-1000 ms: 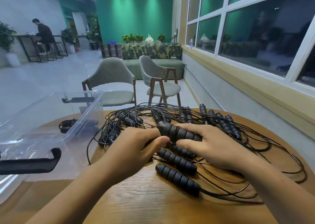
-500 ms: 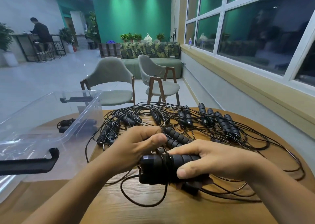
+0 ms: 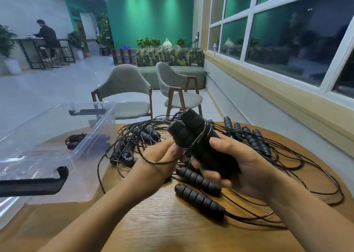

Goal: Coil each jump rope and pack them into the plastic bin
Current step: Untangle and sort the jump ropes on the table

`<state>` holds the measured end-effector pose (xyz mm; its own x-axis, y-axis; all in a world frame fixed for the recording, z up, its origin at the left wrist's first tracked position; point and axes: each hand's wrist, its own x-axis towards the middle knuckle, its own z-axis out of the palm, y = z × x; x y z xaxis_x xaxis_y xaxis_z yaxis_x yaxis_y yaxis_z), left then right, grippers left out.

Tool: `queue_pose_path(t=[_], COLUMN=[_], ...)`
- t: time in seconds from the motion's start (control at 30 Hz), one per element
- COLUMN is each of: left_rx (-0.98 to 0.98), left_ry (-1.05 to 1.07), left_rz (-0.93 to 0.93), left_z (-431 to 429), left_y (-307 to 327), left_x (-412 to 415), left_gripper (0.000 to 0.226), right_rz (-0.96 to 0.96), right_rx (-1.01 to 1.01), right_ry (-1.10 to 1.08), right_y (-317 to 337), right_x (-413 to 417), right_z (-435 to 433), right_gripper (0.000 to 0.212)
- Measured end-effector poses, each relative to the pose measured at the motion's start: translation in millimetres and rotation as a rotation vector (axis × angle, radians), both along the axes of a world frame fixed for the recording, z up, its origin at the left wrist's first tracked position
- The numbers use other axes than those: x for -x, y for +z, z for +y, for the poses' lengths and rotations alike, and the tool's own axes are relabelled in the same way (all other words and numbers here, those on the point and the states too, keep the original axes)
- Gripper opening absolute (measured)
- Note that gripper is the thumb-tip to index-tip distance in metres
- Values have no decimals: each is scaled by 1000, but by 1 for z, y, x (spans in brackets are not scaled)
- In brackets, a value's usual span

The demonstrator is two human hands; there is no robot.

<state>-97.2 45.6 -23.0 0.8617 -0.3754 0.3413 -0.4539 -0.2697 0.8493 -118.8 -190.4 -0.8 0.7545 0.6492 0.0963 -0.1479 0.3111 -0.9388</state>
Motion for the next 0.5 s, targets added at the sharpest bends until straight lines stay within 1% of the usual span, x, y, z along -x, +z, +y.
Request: queue_pose_path(t=[0.07,0.2,0.3,0.33,0.4,0.43,0.5], left_rx=[-78,-192,-285,-273,-203,-179,-141], left_ry=[26,111,180,218,297,333,375], left_rz=[-28,-73,-114,-116,-98,-83,-71], left_z=[-2,1,6,7,11,13,14], left_y=[2,2,3,3,2,2,2], left_x=[2,4,2,0,-6,-8,-10], left_gripper=[34,21,20,18,6,6,26], right_rz=[-16,-55,-58,-65,-95,-116,-156], right_rx=[28,106,121,140,194,217,253], right_ry=[-92,-255,-366,-401,-465,-487,-513], right_y=[-1,-1,2,4,8,9,9], right_x=[-2,-1,-4,-5,-5,-5,-4], right_z=[1,3,-1,-2,-6,-7,-7], right_gripper=[50,43,39,39,47,50,52])
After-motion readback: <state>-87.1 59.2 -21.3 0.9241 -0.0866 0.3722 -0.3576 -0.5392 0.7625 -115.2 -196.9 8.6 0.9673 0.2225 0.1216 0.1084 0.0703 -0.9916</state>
